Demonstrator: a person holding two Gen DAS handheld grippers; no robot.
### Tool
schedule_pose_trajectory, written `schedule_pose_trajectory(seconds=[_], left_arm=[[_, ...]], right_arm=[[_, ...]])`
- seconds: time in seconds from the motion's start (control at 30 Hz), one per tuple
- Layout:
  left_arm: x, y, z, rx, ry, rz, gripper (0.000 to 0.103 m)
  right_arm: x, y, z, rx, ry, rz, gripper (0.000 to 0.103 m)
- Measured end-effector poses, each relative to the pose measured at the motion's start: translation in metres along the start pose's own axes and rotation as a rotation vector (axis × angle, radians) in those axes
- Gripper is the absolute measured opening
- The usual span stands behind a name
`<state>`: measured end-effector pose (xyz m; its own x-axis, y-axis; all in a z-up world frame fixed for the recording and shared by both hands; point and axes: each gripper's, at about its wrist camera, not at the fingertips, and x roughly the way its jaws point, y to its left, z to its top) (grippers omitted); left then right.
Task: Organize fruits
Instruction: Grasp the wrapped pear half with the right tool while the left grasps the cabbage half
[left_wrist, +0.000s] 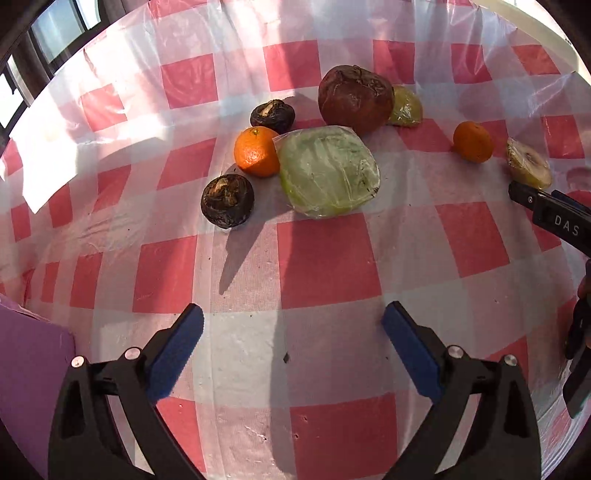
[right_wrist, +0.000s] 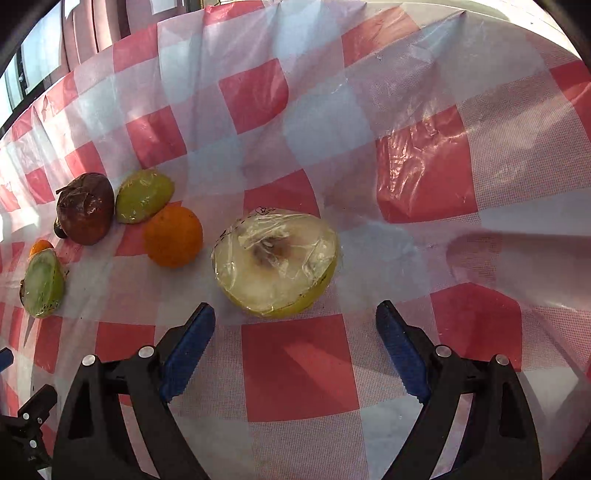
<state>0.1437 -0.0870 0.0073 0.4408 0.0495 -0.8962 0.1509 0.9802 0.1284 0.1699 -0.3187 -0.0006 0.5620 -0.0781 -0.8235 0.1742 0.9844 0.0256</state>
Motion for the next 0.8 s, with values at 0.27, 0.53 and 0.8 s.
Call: schedule_pose_trajectory(seconds=[0.27, 0.53, 0.8], left_arm=[[0.016, -0.006, 0.03, -0.087, -0.045, -0.066, 0.083], [0.029, -0.022, 0.058, -0.116, -0.114, -0.04, 0.084], [0.034, -0.032, 0.084, -0.087, -0.133, -0.054, 0.059]], right_arm=[[0.017, 0.006, 0.025, -0.026, -0.016, 0.041, 0.076], [0.024, 0.008, 0.033, -0.023, -0.013, 0.044, 0.076], [0.022, 0.006, 0.027, -0.023, -0.011, 0.055, 0.079]])
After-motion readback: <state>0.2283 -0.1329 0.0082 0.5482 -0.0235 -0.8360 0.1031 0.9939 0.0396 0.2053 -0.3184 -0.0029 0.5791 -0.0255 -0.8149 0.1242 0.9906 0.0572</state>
